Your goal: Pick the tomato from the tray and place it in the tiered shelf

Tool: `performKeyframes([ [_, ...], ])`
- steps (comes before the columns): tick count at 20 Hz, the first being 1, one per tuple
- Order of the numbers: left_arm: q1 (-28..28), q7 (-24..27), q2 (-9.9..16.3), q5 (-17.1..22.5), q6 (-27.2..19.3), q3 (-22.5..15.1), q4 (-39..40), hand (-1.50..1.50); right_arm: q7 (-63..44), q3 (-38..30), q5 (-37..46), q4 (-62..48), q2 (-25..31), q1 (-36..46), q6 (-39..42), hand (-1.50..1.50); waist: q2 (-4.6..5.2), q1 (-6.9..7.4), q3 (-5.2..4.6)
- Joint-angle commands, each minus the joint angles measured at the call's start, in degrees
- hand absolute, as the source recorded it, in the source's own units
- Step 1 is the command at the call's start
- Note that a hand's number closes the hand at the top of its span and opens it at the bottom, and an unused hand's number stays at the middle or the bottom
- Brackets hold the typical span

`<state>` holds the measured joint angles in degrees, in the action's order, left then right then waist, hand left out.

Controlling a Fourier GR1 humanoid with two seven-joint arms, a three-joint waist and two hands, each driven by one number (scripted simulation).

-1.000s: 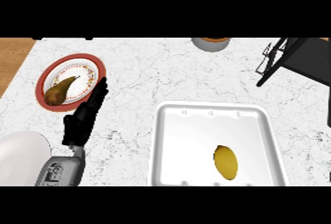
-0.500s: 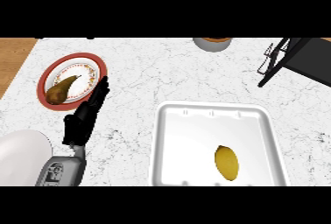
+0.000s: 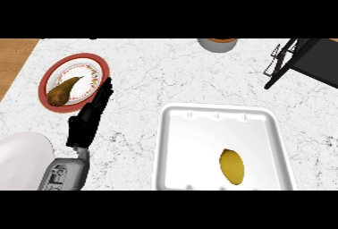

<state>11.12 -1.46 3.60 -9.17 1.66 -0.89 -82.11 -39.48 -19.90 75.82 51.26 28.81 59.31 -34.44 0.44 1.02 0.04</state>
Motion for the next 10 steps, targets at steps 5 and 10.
performKeyframes([
  [5,-0.3,0.8,0.2,0.1,0.3,0.3,-0.3,0.0,11.6,-4.1,-10.9,-9.7,3.5,1.3,-8.3,1.5,-0.14,-0.09,-0.02],
  [10,1.7,-0.7,-0.2,-0.1,0.1,0.4,1.2,0.0,18.1,-5.5,-14.7,-15.8,6.1,3.6,-11.4,1.5,-0.04,0.05,-0.01],
])
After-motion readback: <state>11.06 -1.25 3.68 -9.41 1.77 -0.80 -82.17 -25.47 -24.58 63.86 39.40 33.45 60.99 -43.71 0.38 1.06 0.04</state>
